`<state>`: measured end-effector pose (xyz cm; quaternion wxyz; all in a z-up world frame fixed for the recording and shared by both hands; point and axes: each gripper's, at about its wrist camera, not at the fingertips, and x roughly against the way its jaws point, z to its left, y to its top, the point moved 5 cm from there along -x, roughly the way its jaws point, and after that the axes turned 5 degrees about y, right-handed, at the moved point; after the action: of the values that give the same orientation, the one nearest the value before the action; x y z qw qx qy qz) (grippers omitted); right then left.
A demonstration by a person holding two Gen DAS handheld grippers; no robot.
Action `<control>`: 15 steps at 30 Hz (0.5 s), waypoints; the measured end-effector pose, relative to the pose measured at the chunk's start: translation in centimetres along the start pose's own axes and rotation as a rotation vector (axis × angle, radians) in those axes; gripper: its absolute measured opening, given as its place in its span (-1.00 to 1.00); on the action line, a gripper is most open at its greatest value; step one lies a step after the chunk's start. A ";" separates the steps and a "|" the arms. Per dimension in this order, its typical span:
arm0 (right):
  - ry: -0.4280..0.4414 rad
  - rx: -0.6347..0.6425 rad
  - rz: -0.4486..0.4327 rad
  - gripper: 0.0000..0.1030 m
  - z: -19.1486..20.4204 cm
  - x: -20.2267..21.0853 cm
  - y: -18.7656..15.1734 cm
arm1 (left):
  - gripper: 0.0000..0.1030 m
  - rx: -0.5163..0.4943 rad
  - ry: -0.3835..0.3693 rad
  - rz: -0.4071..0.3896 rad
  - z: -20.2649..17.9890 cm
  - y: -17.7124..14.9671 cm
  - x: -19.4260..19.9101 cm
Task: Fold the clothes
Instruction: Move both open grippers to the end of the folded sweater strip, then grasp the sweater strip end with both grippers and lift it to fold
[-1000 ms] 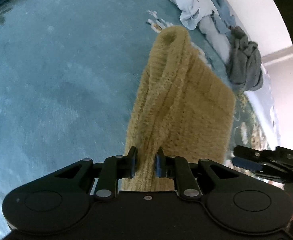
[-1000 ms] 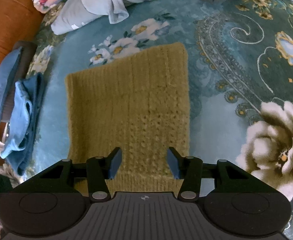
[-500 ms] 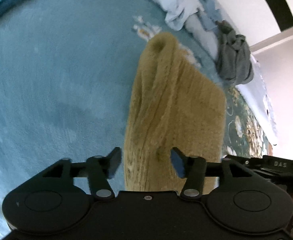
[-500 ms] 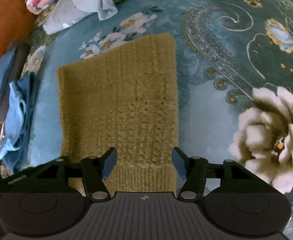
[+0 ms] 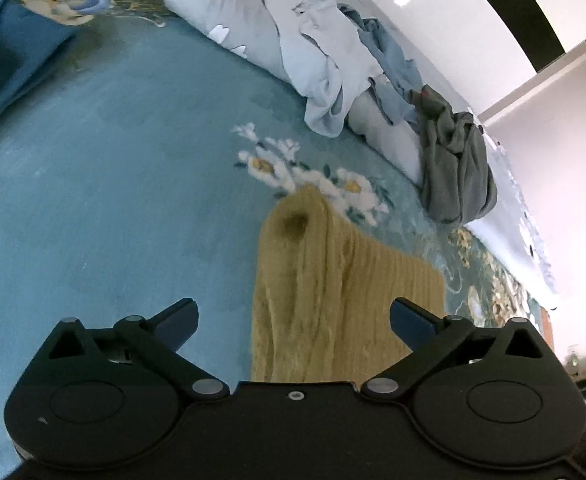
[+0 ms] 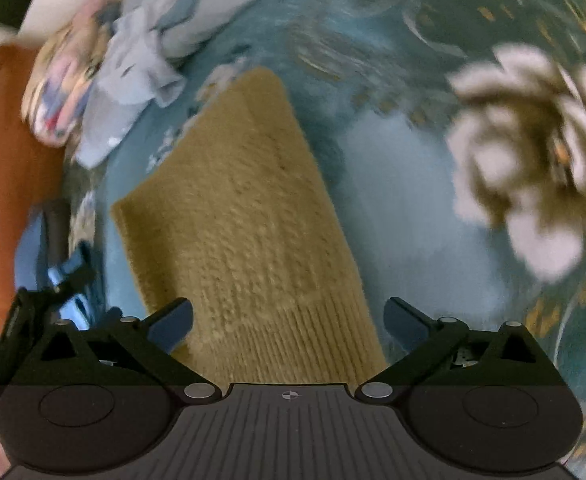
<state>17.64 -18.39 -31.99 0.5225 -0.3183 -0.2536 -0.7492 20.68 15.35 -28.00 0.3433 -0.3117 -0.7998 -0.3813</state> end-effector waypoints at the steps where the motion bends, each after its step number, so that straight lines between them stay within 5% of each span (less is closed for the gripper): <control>1: 0.004 -0.035 -0.006 0.99 -0.6 -0.1 -0.5 | 0.96 -0.007 -0.005 0.006 0.0 0.7 -0.5; 6: 0.031 -0.188 -0.030 0.99 -2.9 -1.0 -2.4 | 0.95 -0.089 -0.016 0.075 -0.4 3.5 -4.2; 15: 0.034 -0.224 -0.047 0.83 -3.8 -3.1 -2.1 | 0.92 -0.127 -0.116 0.239 -0.9 4.6 -10.5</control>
<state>15.64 -18.54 -36.92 0.4702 -0.3556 -0.1669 -0.7903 30.47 14.50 -33.99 0.3190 -0.4472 -0.7497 -0.3690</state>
